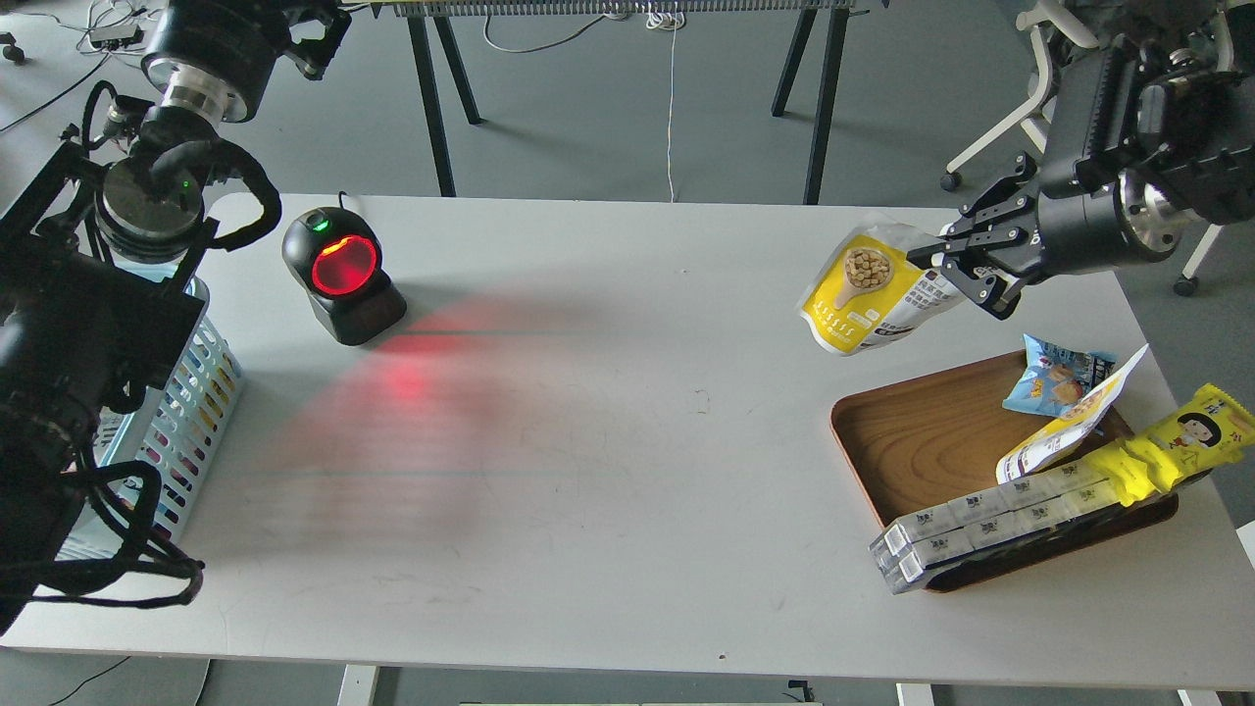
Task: Scan snack and place in basket
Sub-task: 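Grasp the yellow snack packet with the right gripper and lift it, then carry the packet toward the barcode scanner and lower it onto the table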
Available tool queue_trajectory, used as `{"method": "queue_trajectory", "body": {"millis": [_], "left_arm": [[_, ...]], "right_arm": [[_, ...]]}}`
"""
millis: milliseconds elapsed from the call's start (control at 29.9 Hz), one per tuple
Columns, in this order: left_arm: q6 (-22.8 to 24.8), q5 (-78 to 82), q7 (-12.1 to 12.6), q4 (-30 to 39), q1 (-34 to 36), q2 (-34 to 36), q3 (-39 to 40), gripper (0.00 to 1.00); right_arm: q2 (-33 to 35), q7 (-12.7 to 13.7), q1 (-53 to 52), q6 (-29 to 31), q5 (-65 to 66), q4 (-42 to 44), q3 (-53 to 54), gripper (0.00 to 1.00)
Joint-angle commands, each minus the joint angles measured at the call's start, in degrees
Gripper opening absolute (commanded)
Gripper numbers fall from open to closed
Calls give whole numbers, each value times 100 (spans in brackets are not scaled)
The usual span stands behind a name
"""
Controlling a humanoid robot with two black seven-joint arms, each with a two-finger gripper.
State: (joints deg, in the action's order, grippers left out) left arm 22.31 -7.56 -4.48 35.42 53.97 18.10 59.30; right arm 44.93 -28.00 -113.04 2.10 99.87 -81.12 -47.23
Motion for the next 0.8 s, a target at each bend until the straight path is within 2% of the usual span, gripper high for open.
{"method": "queue_trajectory", "body": {"millis": [0,267,435,769], "left_arm": [[-8,0,-1,0,0,-17,2,100],[1,0,-1,0,70,18,-24,100],[1,0,-1,0,70,-8,-24,100],[1,0,-1,-26,70,9,-42,100]], "right_arm": [[-186,0,-77,1,-107,26,152,0],[-792,0,-156,10,-1205,8,363,0],[-1407,0,-121,19,-1821,122,566,0],[-2453,0,291,19,-1953,676,671,0]]}}
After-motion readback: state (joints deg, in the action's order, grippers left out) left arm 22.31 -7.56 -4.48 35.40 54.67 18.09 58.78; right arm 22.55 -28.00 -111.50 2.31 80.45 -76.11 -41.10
